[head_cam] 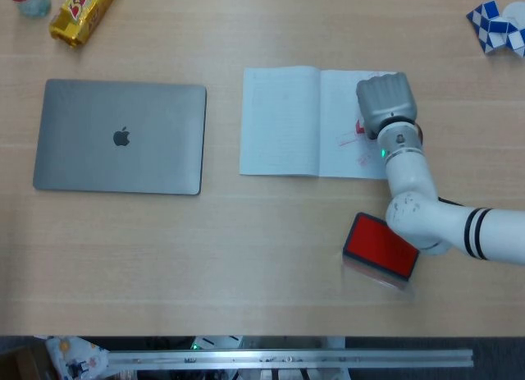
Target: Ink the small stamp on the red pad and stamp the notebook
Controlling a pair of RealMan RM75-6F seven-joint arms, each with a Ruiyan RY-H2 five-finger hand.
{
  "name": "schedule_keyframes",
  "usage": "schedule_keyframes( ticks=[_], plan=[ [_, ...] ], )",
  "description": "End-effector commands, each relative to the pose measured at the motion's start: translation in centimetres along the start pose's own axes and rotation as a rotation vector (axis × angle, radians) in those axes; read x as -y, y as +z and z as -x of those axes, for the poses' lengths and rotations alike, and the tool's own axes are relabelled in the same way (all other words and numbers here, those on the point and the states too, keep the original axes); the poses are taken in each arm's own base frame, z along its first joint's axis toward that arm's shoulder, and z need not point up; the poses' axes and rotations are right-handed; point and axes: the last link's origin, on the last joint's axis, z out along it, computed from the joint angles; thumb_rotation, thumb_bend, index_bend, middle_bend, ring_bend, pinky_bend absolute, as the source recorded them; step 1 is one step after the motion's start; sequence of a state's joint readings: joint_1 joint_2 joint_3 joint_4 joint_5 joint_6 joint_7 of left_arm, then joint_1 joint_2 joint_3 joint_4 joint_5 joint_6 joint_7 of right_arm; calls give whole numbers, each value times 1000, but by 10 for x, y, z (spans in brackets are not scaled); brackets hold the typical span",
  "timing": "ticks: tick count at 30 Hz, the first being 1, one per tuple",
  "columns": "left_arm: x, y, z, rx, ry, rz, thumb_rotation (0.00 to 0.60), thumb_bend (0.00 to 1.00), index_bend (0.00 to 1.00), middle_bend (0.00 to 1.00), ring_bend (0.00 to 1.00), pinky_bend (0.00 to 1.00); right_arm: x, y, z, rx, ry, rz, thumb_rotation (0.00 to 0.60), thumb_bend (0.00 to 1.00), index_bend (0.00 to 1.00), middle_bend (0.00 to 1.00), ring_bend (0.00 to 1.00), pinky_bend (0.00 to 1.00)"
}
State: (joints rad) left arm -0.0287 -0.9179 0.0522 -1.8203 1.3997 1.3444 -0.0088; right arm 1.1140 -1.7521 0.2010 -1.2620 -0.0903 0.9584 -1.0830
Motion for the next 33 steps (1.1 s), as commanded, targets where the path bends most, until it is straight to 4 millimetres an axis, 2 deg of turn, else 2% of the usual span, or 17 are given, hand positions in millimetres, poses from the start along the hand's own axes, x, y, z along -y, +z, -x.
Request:
schedule_keyframes(
  ticks=[1, 10, 15, 33],
  plan=[
    [0, 0, 0, 0, -1, 1, 600, 268, 34, 29, 27, 44, -3, -1, -5, -20, -4, 3, 600, 357, 558, 1000, 1000, 1000],
    [-1, 1, 2, 4, 0, 4, 600, 269, 34, 29, 27, 44, -3, -5, -13, -80, -78, 11, 600, 357, 576, 1000, 1000, 1000],
    [0, 1, 2, 6, 0, 0, 600, 268, 34, 29, 28, 44, 0, -3, -6, -84, -128, 17, 600, 357, 583, 1000, 1000, 1000],
    [4, 0, 3, 14, -3, -7, 600, 268, 34, 29, 27, 44, 8, 3, 12, -90, -116, 19, 600, 357, 623, 1000, 1000, 1000]
  ],
)
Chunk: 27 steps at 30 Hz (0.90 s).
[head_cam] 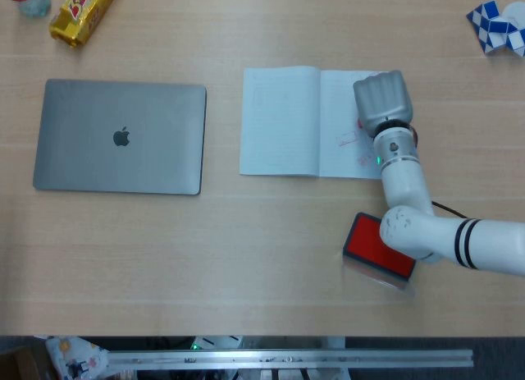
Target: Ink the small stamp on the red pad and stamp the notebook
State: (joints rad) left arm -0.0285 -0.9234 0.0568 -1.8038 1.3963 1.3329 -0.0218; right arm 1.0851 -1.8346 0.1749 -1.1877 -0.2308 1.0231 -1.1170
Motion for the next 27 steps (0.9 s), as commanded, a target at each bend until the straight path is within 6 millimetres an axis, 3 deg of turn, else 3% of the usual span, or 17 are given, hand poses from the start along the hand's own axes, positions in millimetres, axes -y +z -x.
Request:
schedule_keyframes(
  ticks=[1, 27],
  plan=[
    [0, 0, 0, -1, 0, 0, 600, 268, 34, 29, 27, 44, 1, 0, 1, 0, 6, -1, 600, 357, 625, 1000, 1000, 1000],
    [0, 0, 0, 2, 2, -1, 600, 269, 34, 29, 27, 44, 0, 2, 12, 16, 28, 1, 600, 357, 641, 1000, 1000, 1000]
  ],
)
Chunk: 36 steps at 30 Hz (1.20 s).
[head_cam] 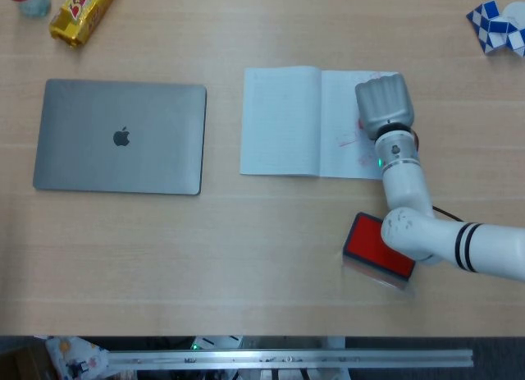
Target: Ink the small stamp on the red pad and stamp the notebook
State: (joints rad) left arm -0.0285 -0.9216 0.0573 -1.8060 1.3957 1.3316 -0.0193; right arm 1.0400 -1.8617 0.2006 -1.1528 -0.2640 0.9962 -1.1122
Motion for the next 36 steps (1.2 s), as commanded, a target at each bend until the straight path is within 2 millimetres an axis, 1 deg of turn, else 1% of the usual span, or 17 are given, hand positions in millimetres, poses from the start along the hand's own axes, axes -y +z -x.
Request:
schedule_keyframes(
  ticks=[1, 6, 14, 17, 21, 25, 36],
  plan=[
    [0, 0, 0, 0, 0, 0, 600, 268, 34, 29, 27, 44, 0, 0, 0, -1, 1, 0, 600, 357, 642, 1000, 1000, 1000],
    [0, 0, 0, -1, -2, 2, 600, 268, 34, 29, 27, 44, -2, -3, -6, -10, 21, -8, 600, 357, 642, 1000, 1000, 1000],
    [-3, -1, -2, -9, -6, 18, 600, 268, 34, 29, 27, 44, -16, -15, -32, -54, 53, -6, 600, 357, 652, 1000, 1000, 1000],
    [-4, -2, -2, -9, -5, 23, 600, 268, 34, 29, 27, 44, -22, -16, -40, -65, 52, 2, 600, 358, 653, 1000, 1000, 1000],
    [-4, -2, -2, -12, -5, 22, 600, 268, 34, 29, 28, 44, -26, -15, -45, -76, 34, 14, 600, 357, 653, 1000, 1000, 1000],
    [-4, -2, -2, -11, -4, 22, 600, 269, 34, 29, 27, 44, -26, -11, -44, -79, 2, 25, 600, 357, 657, 1000, 1000, 1000],
    [-1, -1, 0, -2, -2, 5, 600, 268, 34, 29, 27, 44, -13, 4, -27, -54, -40, 35, 600, 357, 658, 1000, 1000, 1000]
  ],
)
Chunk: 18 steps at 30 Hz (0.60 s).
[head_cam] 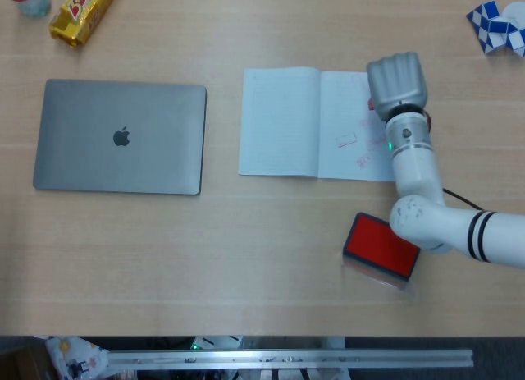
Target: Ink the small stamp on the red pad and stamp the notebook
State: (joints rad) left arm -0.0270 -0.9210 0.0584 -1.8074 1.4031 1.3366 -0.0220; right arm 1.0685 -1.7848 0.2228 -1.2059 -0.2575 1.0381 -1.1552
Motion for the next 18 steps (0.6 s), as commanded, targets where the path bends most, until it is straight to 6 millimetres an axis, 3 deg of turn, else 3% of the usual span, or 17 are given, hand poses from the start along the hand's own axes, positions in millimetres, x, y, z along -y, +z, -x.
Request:
schedule_keyframes(
  ticks=[1, 18],
  plan=[
    [1, 0, 0, 2, 0, -3, 600, 268, 34, 29, 27, 44, 7, 2, 5, 8, -3, -11, 600, 357, 658, 1000, 1000, 1000],
    [1, 1, 2, 10, 3, -5, 600, 268, 34, 29, 27, 44, 14, 8, 18, 11, -1, -3, 600, 357, 663, 1000, 1000, 1000]
  ],
)
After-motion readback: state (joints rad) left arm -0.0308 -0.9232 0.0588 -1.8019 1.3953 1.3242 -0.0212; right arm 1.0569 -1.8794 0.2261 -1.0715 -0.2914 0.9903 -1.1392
